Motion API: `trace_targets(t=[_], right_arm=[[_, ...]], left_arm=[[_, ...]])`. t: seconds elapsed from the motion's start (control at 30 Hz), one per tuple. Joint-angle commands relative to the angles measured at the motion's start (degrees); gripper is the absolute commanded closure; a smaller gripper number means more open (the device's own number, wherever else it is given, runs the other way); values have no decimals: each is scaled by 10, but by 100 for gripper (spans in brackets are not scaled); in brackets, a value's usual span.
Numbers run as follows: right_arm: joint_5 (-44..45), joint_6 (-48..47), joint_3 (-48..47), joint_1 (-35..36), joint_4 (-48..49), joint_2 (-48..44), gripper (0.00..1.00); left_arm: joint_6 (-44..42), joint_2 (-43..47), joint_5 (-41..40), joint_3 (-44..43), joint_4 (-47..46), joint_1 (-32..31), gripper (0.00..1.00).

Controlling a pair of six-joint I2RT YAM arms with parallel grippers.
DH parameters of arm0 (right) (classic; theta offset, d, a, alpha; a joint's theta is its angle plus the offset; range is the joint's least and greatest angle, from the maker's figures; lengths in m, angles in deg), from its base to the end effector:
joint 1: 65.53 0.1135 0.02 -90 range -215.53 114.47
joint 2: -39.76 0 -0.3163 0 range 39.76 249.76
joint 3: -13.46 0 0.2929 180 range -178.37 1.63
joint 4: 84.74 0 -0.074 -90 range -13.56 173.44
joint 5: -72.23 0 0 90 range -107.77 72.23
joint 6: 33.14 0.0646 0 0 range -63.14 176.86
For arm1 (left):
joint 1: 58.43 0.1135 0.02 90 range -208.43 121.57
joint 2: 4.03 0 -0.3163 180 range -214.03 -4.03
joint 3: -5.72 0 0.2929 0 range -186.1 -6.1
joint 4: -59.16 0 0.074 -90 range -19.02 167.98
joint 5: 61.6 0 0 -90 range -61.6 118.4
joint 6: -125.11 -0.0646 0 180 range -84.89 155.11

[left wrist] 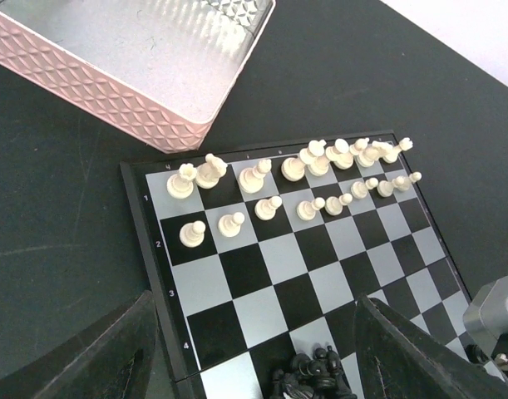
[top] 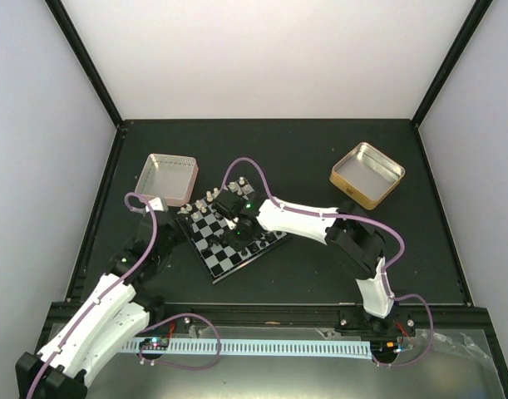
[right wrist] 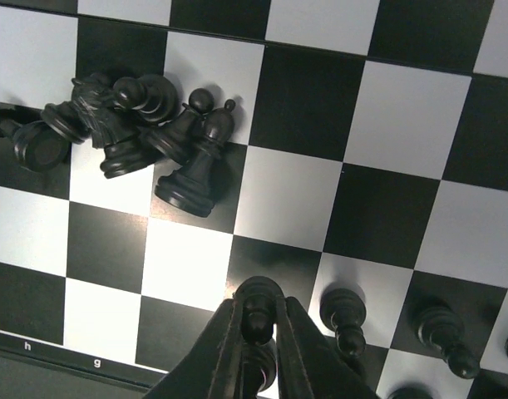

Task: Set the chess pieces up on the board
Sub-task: Place the chess piece on the chessboard, then pick up the chess piece from the chessboard.

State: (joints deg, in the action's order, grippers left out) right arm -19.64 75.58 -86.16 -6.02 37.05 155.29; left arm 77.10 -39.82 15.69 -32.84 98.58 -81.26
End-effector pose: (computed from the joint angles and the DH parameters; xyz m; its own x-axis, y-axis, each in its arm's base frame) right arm 0.2397 0.4112 0.1853 -0.7401 -0.6247 -0.2491 -0.6634 0.7390 0.1175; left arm 0.1584 -0.0513 0.2308 -0.5533 -0.4752 -0.6842 -0.2077 0.8741 -0.4391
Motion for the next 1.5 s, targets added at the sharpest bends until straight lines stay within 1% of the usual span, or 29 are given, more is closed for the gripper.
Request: trace_targets(t=[0.0,0.17,0.4,0.53,0.77,1.0,1.23,1.47], right_arm=[[-1,-3,-17,3,-11,19,85],[10,-1,-22,3,-16,20,79],[12,0,-32,3,-10,14,78],[21,0,-43,3,-9,15,76],[18,-2,-79,4,-6,39,72],[-6,-18,-109,9,-5,68,68],[-9,-19,-108,11,-5,86,68],[8,-15,-105,11,3,98,72]], left_arm=[[0,12,0,-2,-4,5,34],[0,12,0,-2,-6,6,34],[-1,12,-1,-3,-5,6,34],[-1,15,-4,-4,-4,6,34],[4,23,-11,-4,3,7,34],[3,27,-12,-5,7,7,34],[4,26,-11,-3,5,8,34],[4,23,-8,-4,2,8,34]])
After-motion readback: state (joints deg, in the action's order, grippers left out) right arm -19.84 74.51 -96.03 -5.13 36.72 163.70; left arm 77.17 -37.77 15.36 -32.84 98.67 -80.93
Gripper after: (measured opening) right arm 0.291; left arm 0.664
